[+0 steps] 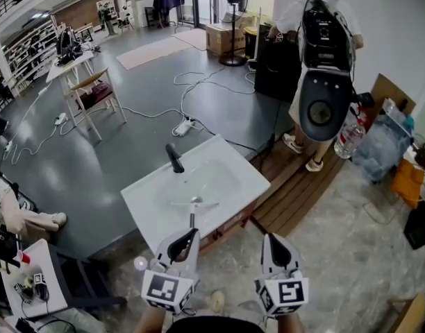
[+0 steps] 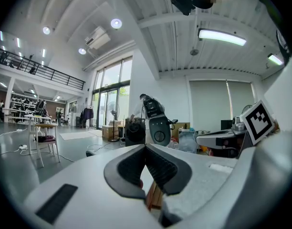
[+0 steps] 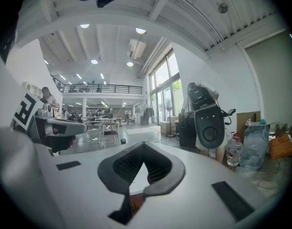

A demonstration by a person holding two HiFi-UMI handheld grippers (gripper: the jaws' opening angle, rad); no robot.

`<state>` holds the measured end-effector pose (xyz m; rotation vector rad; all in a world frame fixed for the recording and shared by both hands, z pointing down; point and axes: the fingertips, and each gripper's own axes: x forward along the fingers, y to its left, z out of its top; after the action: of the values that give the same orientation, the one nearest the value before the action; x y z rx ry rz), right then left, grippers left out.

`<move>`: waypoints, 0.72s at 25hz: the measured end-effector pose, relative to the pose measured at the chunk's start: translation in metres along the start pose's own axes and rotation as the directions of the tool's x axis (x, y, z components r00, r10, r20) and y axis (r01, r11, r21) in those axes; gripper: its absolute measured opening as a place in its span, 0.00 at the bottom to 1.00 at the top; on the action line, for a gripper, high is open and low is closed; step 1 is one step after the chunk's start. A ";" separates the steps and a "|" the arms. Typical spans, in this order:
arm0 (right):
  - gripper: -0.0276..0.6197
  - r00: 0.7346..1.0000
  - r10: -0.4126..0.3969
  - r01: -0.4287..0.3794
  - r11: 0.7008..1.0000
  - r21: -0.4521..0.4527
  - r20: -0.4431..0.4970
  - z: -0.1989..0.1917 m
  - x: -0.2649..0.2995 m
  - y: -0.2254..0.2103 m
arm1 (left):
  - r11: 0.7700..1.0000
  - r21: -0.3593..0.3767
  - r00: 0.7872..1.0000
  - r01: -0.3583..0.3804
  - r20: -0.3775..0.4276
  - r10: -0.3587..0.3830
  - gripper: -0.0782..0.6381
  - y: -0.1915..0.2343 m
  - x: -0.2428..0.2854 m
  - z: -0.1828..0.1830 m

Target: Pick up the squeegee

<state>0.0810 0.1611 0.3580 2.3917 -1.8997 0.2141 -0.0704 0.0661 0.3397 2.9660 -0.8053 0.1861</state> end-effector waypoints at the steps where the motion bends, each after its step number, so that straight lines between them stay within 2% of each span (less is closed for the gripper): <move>1: 0.04 1.000 0.002 -0.002 1.000 0.000 -0.006 -0.001 0.003 0.001 | 1.000 0.003 1.000 -0.001 0.006 0.001 0.11 0.002 0.002 0.002; 7: 0.04 1.000 0.024 -0.024 1.000 -0.003 0.017 0.004 0.033 -0.001 | 1.000 0.001 0.999 -0.031 0.006 0.031 0.11 0.022 0.017 -0.002; 14: 0.04 0.996 0.091 -0.091 0.996 -0.003 0.013 0.004 0.085 -0.010 | 0.995 0.001 0.995 -0.097 0.006 0.097 0.11 0.047 0.050 0.002; 18: 0.04 0.989 0.151 -0.151 0.989 0.002 0.007 0.007 0.126 -0.017 | 0.988 -0.024 0.987 -0.152 -0.052 0.151 0.11 0.064 0.074 -0.005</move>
<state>0.1260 0.0423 0.3715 2.2535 -2.0864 0.2172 -0.0403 -0.0258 0.3566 2.8617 -1.0190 0.2525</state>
